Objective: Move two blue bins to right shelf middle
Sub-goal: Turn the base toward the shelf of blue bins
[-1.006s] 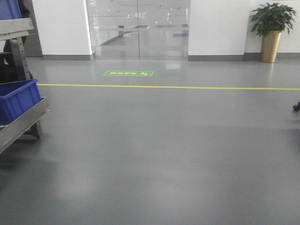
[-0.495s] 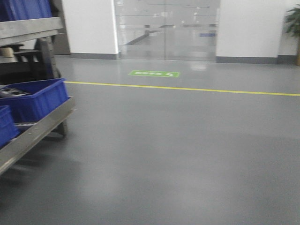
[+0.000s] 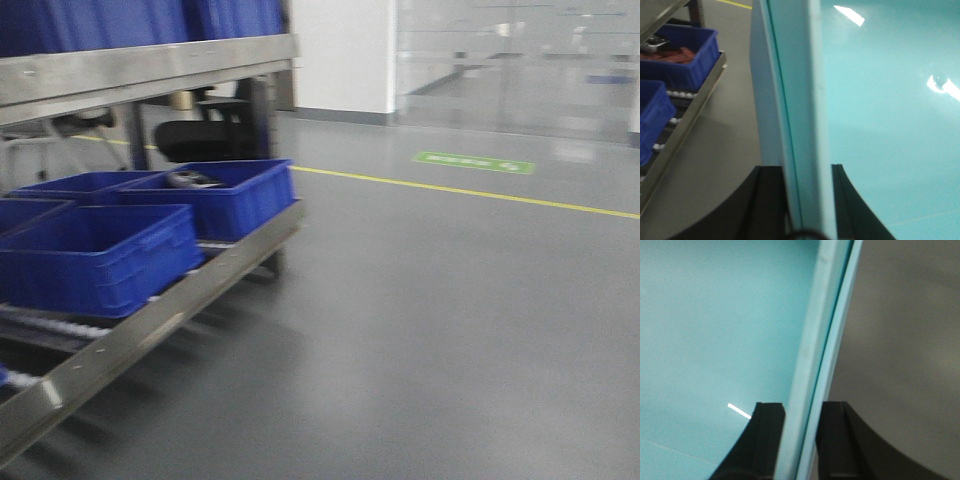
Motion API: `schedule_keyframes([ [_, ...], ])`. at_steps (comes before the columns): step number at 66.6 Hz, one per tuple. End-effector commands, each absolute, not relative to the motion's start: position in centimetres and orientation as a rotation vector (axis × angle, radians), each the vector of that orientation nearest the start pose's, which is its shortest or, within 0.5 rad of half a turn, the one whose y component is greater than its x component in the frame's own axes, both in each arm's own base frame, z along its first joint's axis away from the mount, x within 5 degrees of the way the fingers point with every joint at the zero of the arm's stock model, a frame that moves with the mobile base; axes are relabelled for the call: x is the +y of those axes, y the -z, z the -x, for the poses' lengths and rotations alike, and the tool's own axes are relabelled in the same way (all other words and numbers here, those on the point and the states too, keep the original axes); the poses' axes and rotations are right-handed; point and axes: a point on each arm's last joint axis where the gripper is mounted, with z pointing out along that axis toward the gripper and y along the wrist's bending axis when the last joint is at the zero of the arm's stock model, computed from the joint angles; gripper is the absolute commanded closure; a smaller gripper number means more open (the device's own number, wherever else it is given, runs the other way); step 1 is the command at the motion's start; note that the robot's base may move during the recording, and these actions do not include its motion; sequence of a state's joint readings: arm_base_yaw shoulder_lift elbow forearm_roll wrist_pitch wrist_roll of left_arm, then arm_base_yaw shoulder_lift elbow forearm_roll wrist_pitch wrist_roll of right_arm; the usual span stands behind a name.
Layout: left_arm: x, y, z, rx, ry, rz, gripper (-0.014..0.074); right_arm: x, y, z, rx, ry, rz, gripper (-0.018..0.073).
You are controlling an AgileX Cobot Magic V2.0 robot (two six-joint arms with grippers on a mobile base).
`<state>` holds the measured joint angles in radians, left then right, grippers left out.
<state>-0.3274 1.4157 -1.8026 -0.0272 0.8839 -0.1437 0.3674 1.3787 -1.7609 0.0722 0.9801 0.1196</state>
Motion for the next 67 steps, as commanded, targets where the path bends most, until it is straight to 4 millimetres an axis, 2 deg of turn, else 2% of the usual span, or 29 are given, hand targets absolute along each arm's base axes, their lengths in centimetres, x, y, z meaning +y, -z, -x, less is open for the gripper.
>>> schedule_keyframes([
  [1, -9.69, -52.77, -26.76, 1.828, 0.410, -0.163, 0.0707, 10.64, -50.97, -25.19, 1.990, -0.430, 0.258, 0.0713],
  [67, -9.69, -52.77, -26.76, 1.828, 0.410, -0.163, 0.0707, 10.64, -50.97, -25.19, 1.990, -0.430, 0.258, 0.0713],
])
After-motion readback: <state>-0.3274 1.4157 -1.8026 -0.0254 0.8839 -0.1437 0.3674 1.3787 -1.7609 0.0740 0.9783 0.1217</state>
